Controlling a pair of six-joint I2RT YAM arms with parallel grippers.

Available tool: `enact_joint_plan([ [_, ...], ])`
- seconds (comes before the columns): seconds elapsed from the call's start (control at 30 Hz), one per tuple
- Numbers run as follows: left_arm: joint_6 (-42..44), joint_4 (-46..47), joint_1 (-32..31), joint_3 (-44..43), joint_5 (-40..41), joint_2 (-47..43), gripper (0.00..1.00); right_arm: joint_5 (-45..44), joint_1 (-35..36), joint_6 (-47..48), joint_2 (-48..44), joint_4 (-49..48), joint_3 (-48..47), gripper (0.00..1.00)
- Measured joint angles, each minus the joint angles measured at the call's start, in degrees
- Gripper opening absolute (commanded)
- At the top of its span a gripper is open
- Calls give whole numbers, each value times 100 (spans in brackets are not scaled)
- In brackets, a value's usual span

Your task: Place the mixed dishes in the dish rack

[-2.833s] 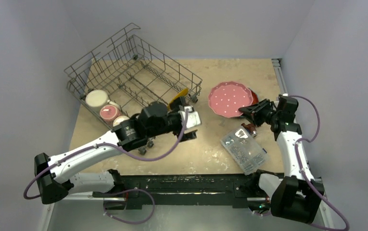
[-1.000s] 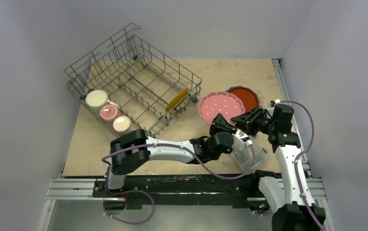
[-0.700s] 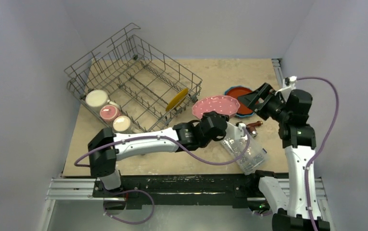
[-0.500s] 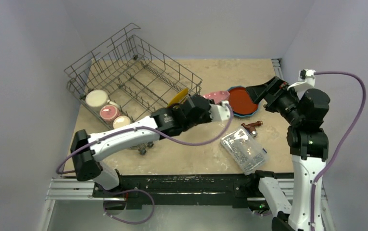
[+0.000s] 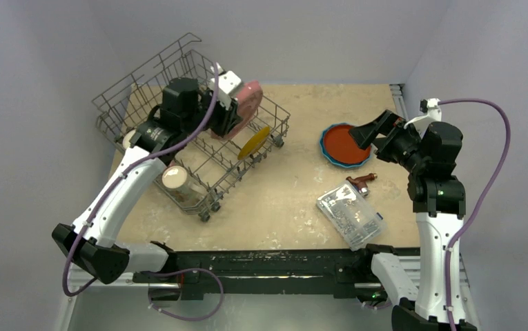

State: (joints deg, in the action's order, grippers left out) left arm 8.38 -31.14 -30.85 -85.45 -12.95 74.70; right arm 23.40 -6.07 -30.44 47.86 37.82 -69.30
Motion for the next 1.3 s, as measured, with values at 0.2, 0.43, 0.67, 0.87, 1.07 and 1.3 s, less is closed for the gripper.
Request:
enact_joint_plan([
  [0.2, -789, 28, 1377, 0, -1421, 131, 0, 81, 0, -59, 13, -9, 142, 99],
  [0.43, -1078, 162, 1888, 0, -2083, 455, 0, 192, 0, -66, 52, -15, 142, 99],
  [0.67, -1255, 398, 2006, 72, -2406, 798, 0, 186, 0, -68, 162, -2, 140, 99],
  [0.87, -1333, 538, 2072, 101, -2527, 1001, 0, 190, 0, -157, 146, -13, 142, 99],
  [1.07, -1364, 697, 2107, 101, -2691, 1366, 0, 190, 0, -195, 87, -52, 232, 99],
  [1.3, -1381, 686, 2190, 101, -2743, 1692, 0, 208, 0, -256, 90, -162, 358, 99],
])
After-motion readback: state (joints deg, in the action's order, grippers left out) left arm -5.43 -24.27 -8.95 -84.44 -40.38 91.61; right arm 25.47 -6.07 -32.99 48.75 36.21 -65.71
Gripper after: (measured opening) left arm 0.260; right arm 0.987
